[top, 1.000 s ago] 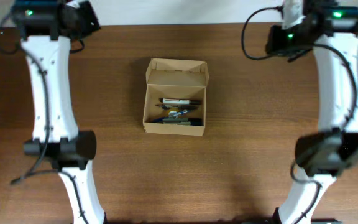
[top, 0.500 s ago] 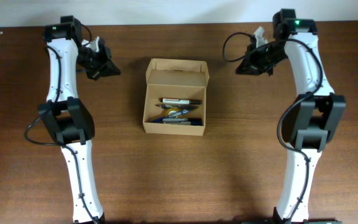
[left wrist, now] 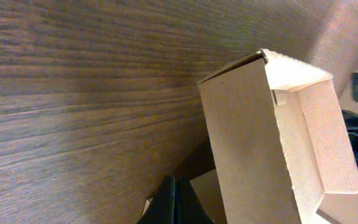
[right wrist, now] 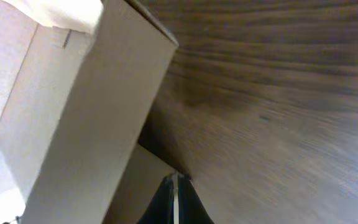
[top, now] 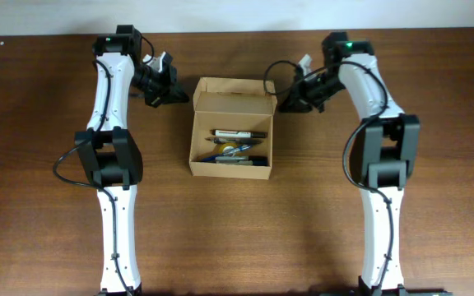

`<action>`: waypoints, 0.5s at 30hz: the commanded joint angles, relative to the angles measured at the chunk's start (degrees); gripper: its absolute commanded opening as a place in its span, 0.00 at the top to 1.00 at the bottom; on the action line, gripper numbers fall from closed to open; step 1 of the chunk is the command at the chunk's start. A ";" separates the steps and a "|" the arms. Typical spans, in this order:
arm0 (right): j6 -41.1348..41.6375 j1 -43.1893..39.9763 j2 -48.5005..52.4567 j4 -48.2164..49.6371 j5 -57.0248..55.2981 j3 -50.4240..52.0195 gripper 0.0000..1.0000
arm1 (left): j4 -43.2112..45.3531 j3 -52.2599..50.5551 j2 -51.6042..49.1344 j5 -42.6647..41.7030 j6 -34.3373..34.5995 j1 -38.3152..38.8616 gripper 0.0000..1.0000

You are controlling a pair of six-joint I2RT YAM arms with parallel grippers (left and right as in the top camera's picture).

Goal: Pack container
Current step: 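Lift the box lid flap with both grippers toward closing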

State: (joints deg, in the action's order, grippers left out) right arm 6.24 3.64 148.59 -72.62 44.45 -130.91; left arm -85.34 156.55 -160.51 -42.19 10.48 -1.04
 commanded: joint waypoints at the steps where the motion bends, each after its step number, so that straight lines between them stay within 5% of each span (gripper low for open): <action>1: 1.79 1.25 3.54 1.33 6.23 0.24 0.96 | 0.04 0.22 -3.13 -1.20 -0.68 -0.44 0.98; 15: -0.46 1.86 4.39 8.20 19.65 -0.04 0.96 | 7.30 0.46 -5.53 -18.82 -2.27 1.38 0.99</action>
State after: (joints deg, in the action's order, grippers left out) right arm 7.40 5.37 152.68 -64.69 58.43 -130.91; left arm -78.74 156.59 -165.88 -54.85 9.80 -0.05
